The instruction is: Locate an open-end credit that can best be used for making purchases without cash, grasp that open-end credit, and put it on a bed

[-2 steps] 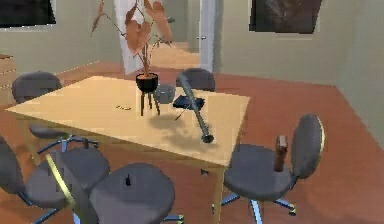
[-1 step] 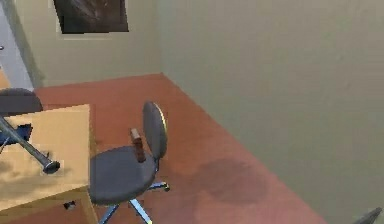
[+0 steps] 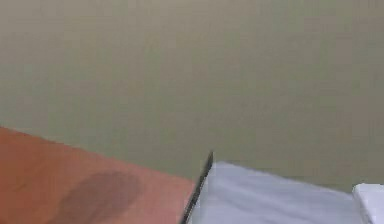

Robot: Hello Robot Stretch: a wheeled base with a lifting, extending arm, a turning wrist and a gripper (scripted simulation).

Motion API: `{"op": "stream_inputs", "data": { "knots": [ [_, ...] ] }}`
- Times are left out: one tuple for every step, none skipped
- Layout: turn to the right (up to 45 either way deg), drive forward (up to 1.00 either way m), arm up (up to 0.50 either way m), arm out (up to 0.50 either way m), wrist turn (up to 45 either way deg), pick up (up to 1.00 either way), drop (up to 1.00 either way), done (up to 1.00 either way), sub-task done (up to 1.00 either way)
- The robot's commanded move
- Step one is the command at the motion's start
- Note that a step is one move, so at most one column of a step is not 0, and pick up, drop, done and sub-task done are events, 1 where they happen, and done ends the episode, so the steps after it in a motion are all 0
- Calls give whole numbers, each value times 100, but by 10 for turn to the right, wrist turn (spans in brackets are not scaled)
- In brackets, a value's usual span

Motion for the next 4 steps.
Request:
{"op": "stream_inputs", "data": {
  "knots": [
    [300, 0, 0, 0, 0, 0, 0, 0, 0],
    [0, 25, 0, 0, 0, 0, 0, 0, 0],
    [-450, 0, 0, 0, 0, 0, 0, 0, 0],
    [-450, 0, 0, 0, 0, 0, 0, 0, 0]
  ]
}}
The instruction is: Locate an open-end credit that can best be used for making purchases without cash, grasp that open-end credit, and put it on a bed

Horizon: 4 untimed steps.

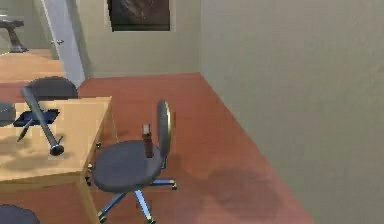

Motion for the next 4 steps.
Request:
{"op": "stream_inputs", "data": {
  "knots": [
    [-450, 0, 0, 0, 0, 0, 0, 0, 0],
    [-180, 0, 0, 0, 0, 0, 0, 0, 0],
    [450, 0, 0, 0, 0, 0, 0, 0, 0],
    [450, 0, 0, 0, 0, 0, 0, 0, 0]
  ]
}}
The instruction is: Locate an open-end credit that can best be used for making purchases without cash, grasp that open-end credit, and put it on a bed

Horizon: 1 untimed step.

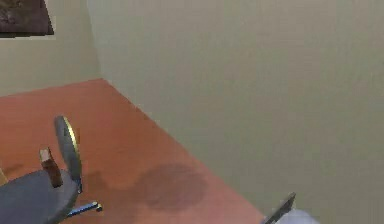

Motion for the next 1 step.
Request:
{"op": "stream_inputs", "data": {
  "knots": [
    [360, 0, 0, 0, 0, 0, 0, 0, 0]
  ]
}}
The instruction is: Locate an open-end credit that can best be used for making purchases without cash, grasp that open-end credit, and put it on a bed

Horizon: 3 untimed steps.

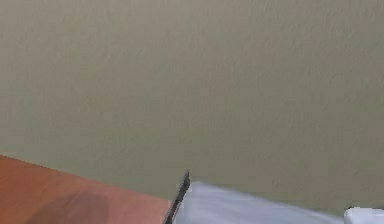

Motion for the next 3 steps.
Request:
{"op": "stream_inputs", "data": {
  "knots": [
    [30, 0, 0, 0, 0, 0, 0, 0, 0],
    [-450, 0, 0, 0, 0, 0, 0, 0, 0],
    [-450, 0, 0, 0, 0, 0, 0, 0, 0]
  ]
}}
